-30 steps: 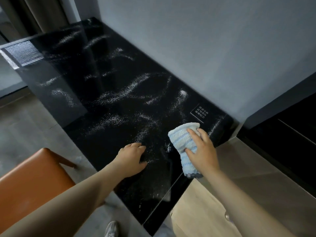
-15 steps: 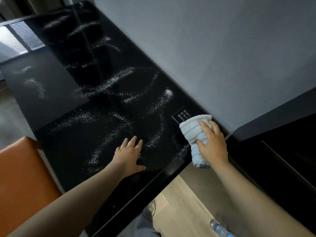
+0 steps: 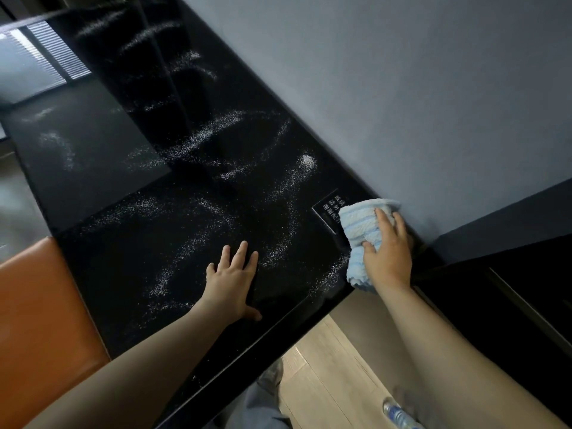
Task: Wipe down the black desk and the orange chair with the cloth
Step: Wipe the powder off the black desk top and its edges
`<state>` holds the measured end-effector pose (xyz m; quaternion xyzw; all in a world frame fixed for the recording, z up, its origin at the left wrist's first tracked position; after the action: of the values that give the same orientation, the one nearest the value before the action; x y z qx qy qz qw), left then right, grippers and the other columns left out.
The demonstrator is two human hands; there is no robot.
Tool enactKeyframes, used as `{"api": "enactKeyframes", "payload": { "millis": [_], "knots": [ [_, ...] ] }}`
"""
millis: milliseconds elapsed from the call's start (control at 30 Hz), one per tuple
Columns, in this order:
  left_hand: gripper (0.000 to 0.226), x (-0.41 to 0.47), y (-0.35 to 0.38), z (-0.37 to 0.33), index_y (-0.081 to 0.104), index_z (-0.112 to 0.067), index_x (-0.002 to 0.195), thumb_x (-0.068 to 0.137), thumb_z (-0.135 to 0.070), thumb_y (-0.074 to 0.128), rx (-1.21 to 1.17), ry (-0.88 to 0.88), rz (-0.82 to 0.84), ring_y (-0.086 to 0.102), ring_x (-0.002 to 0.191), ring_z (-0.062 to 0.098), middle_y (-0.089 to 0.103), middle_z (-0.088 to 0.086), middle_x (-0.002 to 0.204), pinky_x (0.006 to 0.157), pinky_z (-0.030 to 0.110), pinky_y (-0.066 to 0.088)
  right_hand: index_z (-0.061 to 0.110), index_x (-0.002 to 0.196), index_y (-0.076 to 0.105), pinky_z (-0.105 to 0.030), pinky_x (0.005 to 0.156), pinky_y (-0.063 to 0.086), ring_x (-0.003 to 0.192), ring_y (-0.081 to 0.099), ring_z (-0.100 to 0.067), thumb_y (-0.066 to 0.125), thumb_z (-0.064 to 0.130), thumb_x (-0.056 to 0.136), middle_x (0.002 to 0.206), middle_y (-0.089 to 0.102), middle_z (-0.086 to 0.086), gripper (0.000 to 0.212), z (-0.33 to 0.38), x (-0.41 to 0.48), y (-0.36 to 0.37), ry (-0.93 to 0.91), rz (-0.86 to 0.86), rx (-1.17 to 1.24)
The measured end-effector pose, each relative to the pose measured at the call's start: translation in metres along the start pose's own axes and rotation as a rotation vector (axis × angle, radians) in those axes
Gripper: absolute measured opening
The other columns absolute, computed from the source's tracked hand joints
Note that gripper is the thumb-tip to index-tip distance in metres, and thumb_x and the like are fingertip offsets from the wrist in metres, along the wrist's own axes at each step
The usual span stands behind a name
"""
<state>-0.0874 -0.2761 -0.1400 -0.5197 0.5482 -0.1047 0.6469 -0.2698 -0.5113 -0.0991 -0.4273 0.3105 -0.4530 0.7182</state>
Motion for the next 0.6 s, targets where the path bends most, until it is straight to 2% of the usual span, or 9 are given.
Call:
{"api": "enactKeyframes", "payload": {
  "millis": [133,233,467,600],
  "knots": [
    [0.131,0.001,0.001,0.001,-0.007,-0.022,0.152,0.06,-0.061,0.078,0.009,-0.005,-0.006,-0.015,0.145,0.037,-0.023,0.003,0.158,0.116,0.058,0.012,0.022,0.148,0.036,-0.042,0.116,0.022,0.141,0.023,-0.035,0.064,0.008,0.087,0.16,0.016,-0.006,0.068,-0.01,0.017,0.0,0.091,-0.041,0.025],
    [0.131,0.002,0.002,0.001,-0.008,-0.022,0.152,0.061,-0.061,0.078,0.013,-0.008,0.0,-0.016,0.145,0.037,-0.024,0.003,0.157,0.116,0.059,0.011,0.021,0.151,0.03,-0.045,0.115,0.024,0.139,0.023,-0.039,0.061,0.015,0.09,0.16,0.013,-0.008,0.069,-0.019,0.025,0.007,0.185,0.027,-0.041],
    [0.131,0.004,0.004,0.001,-0.009,-0.022,0.152,0.062,-0.059,0.079,0.008,-0.01,0.021,-0.018,0.144,0.038,-0.027,0.003,0.157,0.115,0.061,0.009,0.013,0.15,0.03,-0.039,0.121,0.011,0.148,0.009,-0.031,0.062,0.017,0.089,0.16,0.013,-0.012,0.068,-0.02,0.023,0.021,0.166,0.082,-0.024],
    [0.132,0.005,0.004,0.002,-0.01,-0.021,0.152,0.062,-0.059,0.078,0.017,-0.012,0.023,-0.018,0.144,0.039,-0.027,0.005,0.157,0.115,0.061,0.01,0.013,0.149,0.032,-0.04,0.117,0.02,0.147,0.013,-0.031,0.062,0.017,0.089,0.16,0.014,-0.01,0.068,-0.013,0.007,0.027,0.144,0.09,0.007]
  ]
}}
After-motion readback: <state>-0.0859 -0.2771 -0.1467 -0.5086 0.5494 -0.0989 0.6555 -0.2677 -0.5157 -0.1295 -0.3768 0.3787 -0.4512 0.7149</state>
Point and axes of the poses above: each hand's wrist, its own x-axis towards the middle knuckle, its own y-axis out of the palm, z = x × y, the point moved 6 cm from there along x, towards the middle knuckle
